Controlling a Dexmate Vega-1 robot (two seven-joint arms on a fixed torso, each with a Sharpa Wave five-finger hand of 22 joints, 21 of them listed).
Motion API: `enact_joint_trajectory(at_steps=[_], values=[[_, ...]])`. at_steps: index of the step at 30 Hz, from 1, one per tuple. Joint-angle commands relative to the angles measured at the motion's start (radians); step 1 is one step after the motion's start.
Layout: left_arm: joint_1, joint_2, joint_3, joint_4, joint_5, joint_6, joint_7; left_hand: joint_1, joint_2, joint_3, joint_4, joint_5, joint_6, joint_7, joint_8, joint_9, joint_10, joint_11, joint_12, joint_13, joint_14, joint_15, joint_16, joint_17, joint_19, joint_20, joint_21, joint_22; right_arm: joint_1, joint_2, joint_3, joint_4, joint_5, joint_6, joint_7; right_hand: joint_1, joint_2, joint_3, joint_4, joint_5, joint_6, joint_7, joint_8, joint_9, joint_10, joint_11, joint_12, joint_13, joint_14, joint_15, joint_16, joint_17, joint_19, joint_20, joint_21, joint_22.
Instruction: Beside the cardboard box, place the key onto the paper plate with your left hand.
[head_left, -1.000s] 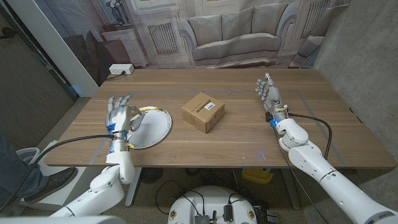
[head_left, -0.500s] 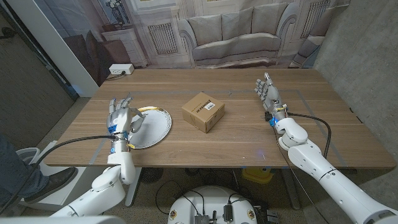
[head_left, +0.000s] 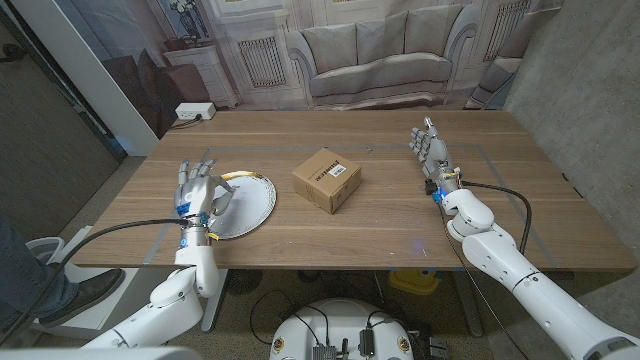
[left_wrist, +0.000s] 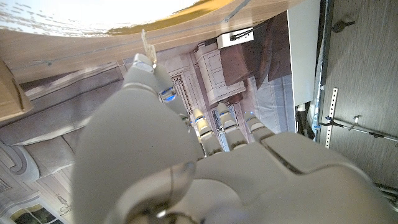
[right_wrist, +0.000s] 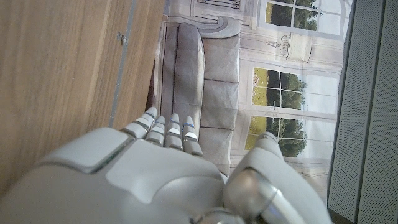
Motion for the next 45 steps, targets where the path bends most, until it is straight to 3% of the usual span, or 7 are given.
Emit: enact_joint_trajectory(at_steps=[1,34,45], values=[[-0.017,-0.004,0.023,0.018,-0.010,0.001,-0.007,0.003,0.003,0.003,0.002,-0.001,-0.001,-0.003,0.010,0.001,0.007,-0.003,-0.001,0.006,0.010,-0.122,-0.004,0.002,-0.003,-0.008,-0.002,0.002,-0.001,0.001,0.001,0.001,0.002,-0.002,-0.003,0.000,0.006,-0.001,0.000,0.000,0.006,-0.003,0.004,0.005,0.006,-0.001,0.005,0.003,0.004,0.003,0.001,0.003,0.006,0.003,0.004,0.002],[-0.044,-0.004,0.068,0.041,-0.022,0.007,-0.019,0.004,0.002,0.005,0.001,0.001,0.007,-0.006,0.023,-0.009,0.004,-0.003,-0.003,0.006,0.007,-0.127,-0.007,0.002,-0.005,-0.016,-0.002,0.002,0.006,-0.010,0.001,-0.005,0.009,-0.024,0.001,0.002,0.009,-0.001,-0.003,-0.001,0.007,-0.003,0.004,0.005,0.006,-0.001,0.004,0.003,0.003,0.005,0.001,0.003,0.005,0.005,0.004,0.002],[-0.045,-0.011,0.065,0.041,-0.028,0.017,-0.010,0.012,-0.002,0.009,-0.005,0.003,-0.007,-0.005,0.014,-0.024,-0.007,-0.003,-0.007,0.005,0.002,-0.120,-0.010,0.000,-0.007,-0.006,-0.002,0.002,0.010,-0.007,-0.001,0.001,0.010,-0.021,0.007,0.003,0.010,-0.001,-0.004,-0.001,0.007,-0.004,0.004,0.005,0.007,-0.001,0.005,0.003,0.004,0.005,0.002,0.003,0.004,0.005,0.004,0.002]])
